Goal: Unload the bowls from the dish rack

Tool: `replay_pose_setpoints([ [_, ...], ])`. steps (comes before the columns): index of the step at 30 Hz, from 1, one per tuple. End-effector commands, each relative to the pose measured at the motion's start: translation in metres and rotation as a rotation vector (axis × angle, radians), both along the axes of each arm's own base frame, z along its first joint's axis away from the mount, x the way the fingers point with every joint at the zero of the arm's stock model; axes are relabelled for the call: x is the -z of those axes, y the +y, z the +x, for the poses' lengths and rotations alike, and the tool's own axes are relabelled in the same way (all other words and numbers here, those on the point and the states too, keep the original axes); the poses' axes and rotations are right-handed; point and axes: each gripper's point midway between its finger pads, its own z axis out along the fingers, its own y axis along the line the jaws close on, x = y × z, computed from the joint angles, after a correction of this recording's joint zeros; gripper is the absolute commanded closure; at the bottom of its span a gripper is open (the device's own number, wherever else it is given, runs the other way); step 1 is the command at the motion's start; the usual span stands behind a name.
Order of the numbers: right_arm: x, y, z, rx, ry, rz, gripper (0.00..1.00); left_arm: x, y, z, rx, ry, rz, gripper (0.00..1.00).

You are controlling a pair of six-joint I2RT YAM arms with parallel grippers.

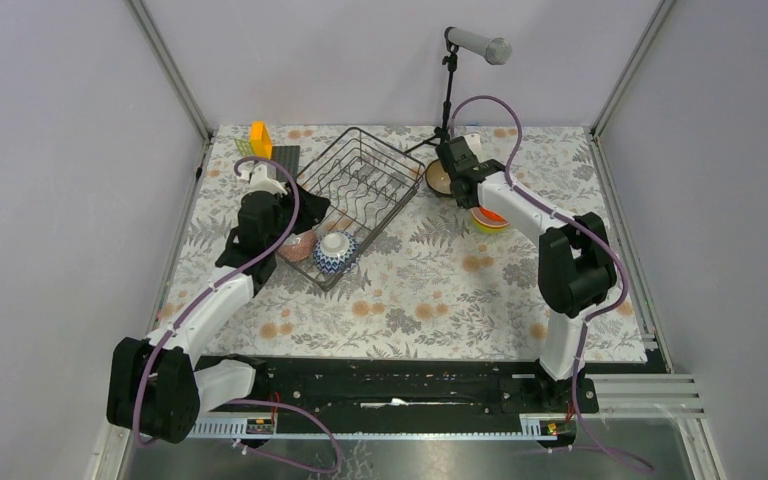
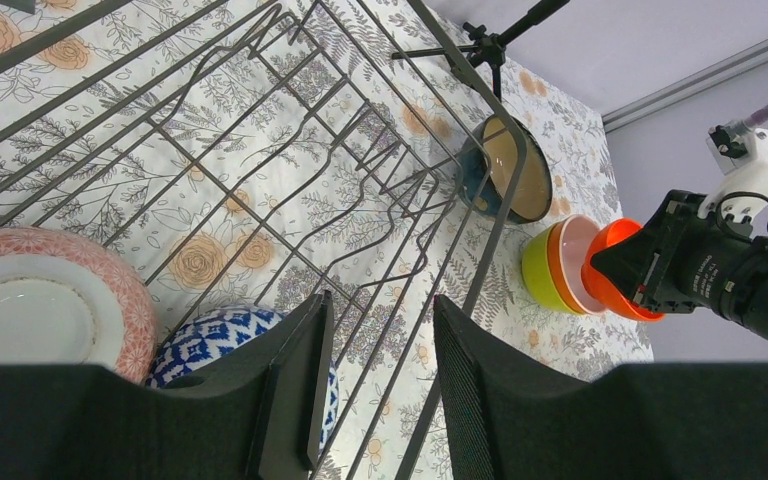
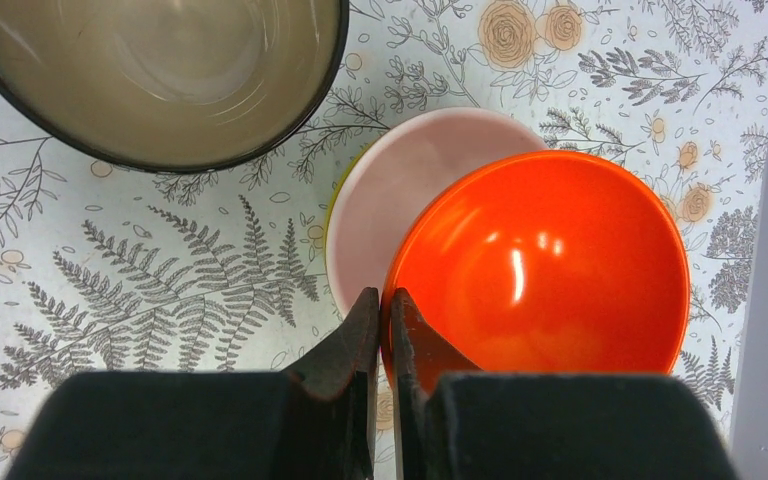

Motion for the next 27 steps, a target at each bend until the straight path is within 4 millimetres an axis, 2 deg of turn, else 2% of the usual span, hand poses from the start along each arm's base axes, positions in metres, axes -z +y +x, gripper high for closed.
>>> replay_pose_setpoints([
  [1,-0.018,0.001,0.022,0.024,-0.093,0.03,0.96,-0.032,0.0,0.006,-0.008,-0.089,-0.001,0.53],
  [9,-0.008,0.006,0.03,0.019,-0.079,0.04,0.92,-0.031,-0.001,0.007,-0.006,-0.088,0.005,0.53],
  [13,-0.005,0.008,0.032,0.017,-0.079,0.048,0.86,-0.03,-0.001,0.007,-0.007,-0.086,0.009,0.53],
  [15,-0.004,0.007,0.031,0.018,-0.077,0.047,0.77,-0.03,-0.001,0.008,-0.006,-0.086,0.009,0.53],
  [16,-0.005,0.007,0.031,0.018,-0.078,0.046,0.72,-0.03,-0.001,0.008,-0.004,-0.085,0.01,0.53],
  [19,-0.009,0.008,0.03,0.012,-0.082,0.058,0.66,-0.031,-0.002,0.008,-0.001,-0.082,0.012,0.53],
  [27,-0.031,0.014,0.02,-0.022,-0.101,0.113,0.64,-0.034,-0.003,0.008,0.0,-0.088,0.017,0.53],
])
